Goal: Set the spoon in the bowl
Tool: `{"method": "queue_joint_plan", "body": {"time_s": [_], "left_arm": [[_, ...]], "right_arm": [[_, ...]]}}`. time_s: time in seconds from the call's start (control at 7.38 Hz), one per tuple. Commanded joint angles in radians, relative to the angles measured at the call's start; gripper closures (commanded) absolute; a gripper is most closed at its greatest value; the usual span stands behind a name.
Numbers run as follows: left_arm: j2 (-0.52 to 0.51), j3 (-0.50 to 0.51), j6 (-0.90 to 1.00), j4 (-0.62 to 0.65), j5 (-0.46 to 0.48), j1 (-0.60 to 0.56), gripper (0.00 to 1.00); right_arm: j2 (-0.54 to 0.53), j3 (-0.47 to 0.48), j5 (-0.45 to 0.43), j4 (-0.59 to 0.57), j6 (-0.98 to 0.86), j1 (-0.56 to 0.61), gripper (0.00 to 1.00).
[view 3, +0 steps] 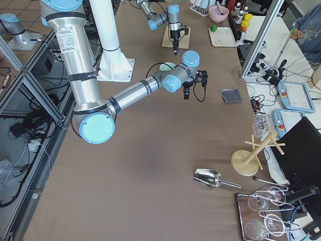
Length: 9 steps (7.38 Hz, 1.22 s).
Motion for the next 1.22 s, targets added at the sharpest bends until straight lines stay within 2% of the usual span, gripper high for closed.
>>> {"method": "queue_joint_plan", "body": {"time_s": [0.0,0.14,0.27,0.41,0.54,0.68,0.81,1.08], "left_arm": [[0.114,-0.024,0.408,0.187,-0.059,-0.212,0.02],[0.15,-0.024,0.639,0.28,-0.057,-0.313,0.02],[0.2,-0.018,0.839,0.316,-0.06,-0.419,0.02],[0.242,0.002,0.958,0.324,-0.076,-0.53,0.02],[0.272,0.037,1.049,0.324,-0.19,-0.631,0.02],[0.294,0.087,1.121,0.323,-0.282,-0.694,0.02],[0.378,0.094,1.119,0.312,-0.297,-0.695,0.02],[0.417,0.088,1.119,0.303,-0.318,-0.707,0.02]], "right_arm": [[-0.051,-0.112,-0.016,-0.002,-0.288,0.135,0.0],[-0.059,-0.176,-0.034,-0.005,-0.446,0.195,0.0],[-0.062,-0.222,-0.039,-0.031,-0.583,0.264,0.0],[-0.059,-0.264,-0.04,-0.072,-0.718,0.317,0.0],[-0.054,-0.319,-0.039,-0.08,-0.822,0.36,0.0],[-0.06,-0.335,-0.037,-0.083,-0.872,0.397,0.0],[-0.071,-0.333,-0.03,-0.084,-0.874,0.417,0.0],[-0.076,-0.333,-0.039,-0.082,-0.871,0.435,0.0]]}}
